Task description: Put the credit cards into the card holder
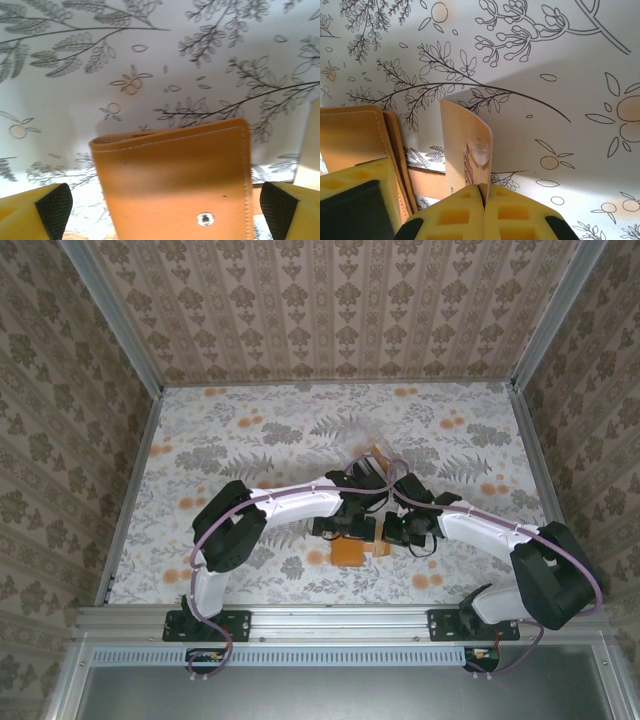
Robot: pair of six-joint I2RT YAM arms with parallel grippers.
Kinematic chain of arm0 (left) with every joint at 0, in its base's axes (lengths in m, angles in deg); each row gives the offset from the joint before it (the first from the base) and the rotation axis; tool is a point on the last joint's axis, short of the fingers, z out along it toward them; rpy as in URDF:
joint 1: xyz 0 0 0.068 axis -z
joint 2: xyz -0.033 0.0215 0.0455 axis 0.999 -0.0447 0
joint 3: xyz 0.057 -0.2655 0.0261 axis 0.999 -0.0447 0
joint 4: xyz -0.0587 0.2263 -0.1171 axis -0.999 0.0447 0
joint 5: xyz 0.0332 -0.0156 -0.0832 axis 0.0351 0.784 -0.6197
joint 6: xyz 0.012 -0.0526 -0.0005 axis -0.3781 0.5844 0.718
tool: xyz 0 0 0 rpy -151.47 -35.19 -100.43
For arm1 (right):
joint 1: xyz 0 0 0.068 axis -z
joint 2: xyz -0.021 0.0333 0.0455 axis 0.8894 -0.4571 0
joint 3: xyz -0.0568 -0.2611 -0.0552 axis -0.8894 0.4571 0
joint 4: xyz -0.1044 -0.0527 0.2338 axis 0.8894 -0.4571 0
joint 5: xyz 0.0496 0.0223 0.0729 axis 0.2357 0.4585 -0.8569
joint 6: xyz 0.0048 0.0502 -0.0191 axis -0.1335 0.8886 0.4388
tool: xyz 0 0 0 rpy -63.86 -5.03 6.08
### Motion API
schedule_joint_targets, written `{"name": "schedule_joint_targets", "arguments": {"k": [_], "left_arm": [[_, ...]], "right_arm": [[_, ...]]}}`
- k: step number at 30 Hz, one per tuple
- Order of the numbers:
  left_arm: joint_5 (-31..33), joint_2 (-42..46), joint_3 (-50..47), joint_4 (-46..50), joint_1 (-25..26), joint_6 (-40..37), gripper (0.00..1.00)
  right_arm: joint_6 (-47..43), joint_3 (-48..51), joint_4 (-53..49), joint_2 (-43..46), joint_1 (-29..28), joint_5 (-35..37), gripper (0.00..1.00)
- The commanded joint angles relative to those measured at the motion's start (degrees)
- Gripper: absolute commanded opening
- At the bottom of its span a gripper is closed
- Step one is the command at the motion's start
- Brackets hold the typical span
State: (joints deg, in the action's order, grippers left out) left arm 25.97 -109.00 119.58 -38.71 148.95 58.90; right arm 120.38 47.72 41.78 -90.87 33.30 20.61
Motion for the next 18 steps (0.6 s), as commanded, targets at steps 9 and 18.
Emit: {"name": "schedule_joint_targets", "arguments": {"k": [9, 18], "left_arm": [[-1.8, -1.7, -0.4, 0.5, -0.8, 0.9, 1.00], [-1.8, -2.3, -1.3, 0.7, -1.1, 1.3, 0.99]], "right_arm": [[1.2, 2.7, -1.9, -1.3, 0.1, 5.2, 0.00], [1.5, 2.6, -1.5, -1.7, 0.1, 5.4, 0.00]]}}
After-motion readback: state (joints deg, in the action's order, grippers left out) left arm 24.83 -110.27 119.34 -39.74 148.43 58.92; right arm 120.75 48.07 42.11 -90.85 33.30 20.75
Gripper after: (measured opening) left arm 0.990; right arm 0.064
